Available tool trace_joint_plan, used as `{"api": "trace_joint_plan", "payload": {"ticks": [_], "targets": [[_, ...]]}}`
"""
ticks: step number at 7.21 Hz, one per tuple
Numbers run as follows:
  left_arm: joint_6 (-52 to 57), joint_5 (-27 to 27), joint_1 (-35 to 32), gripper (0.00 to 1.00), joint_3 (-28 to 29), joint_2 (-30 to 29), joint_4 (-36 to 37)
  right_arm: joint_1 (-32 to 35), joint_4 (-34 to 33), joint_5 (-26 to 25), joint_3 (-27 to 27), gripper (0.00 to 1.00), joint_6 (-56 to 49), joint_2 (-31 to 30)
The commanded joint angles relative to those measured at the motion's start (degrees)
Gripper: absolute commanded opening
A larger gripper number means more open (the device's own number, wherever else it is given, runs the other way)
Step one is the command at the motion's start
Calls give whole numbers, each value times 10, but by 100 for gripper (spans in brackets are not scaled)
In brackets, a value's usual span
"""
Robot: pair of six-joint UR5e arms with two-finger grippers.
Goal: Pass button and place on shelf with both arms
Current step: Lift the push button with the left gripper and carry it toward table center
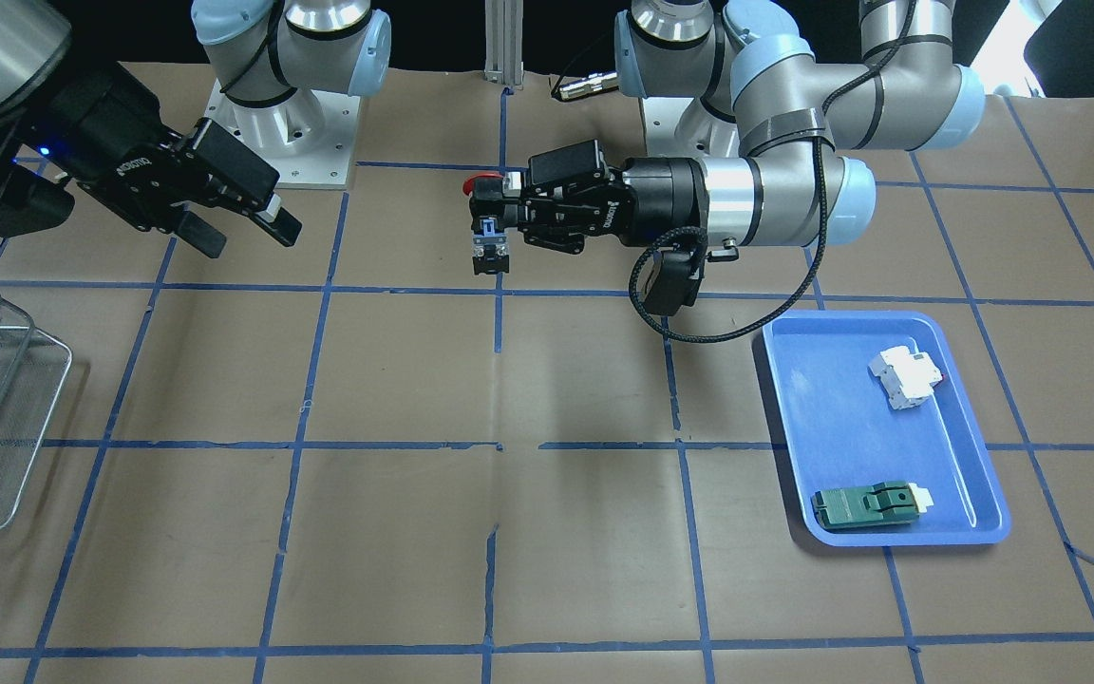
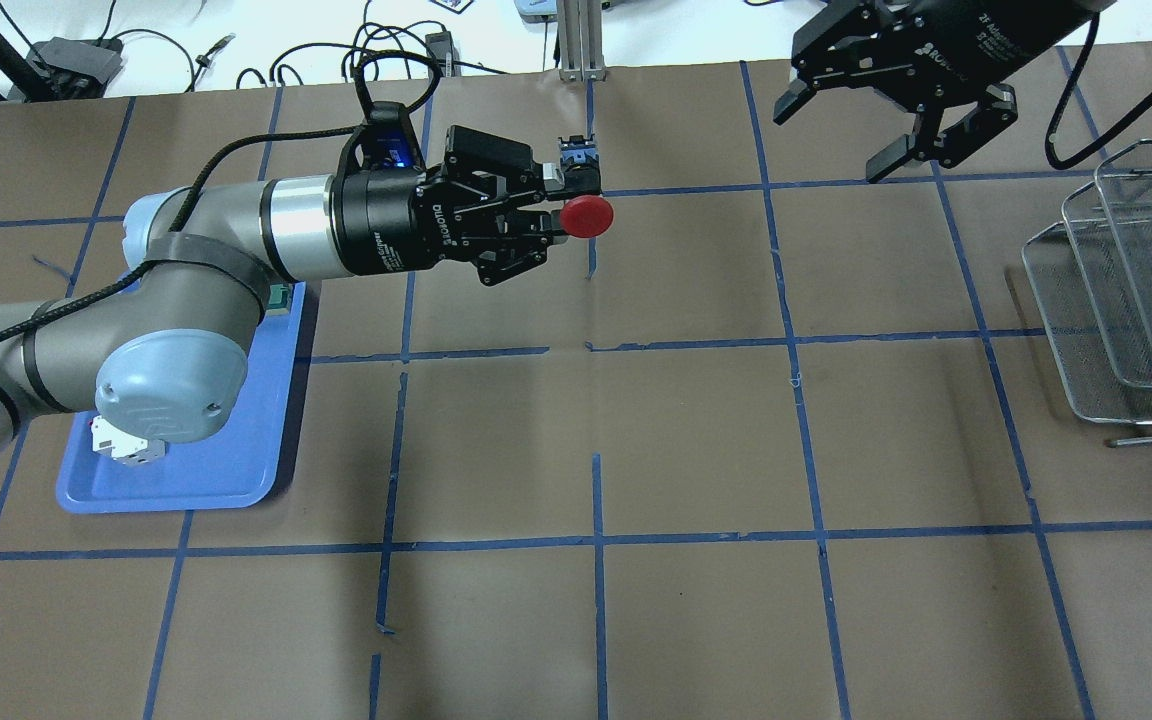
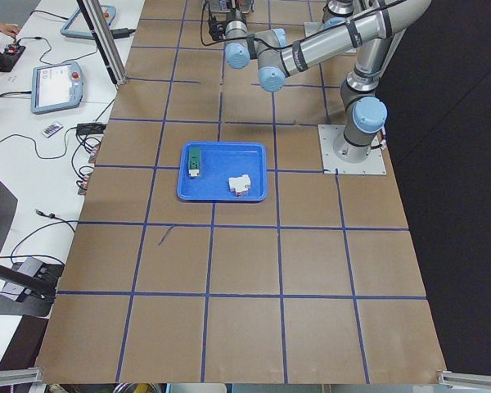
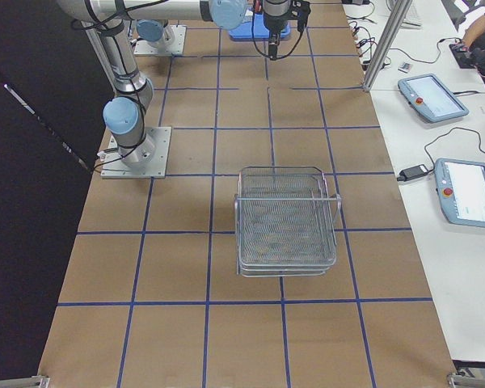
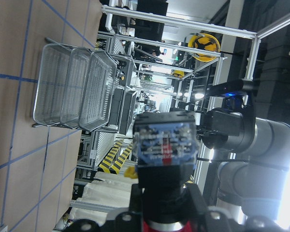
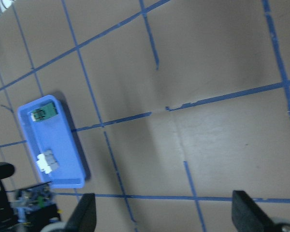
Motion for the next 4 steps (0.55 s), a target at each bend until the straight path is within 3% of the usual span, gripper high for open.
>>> {"api": "trace_joint_plan", "payload": {"ticks": [1, 4], "targets": [[-3, -7, -34, 0, -7, -7, 25, -10, 16, 116, 2, 100, 56, 7], [-28, -7, -33, 0, -2, -4, 25, 21, 12, 117, 12, 100, 72, 7]]}}
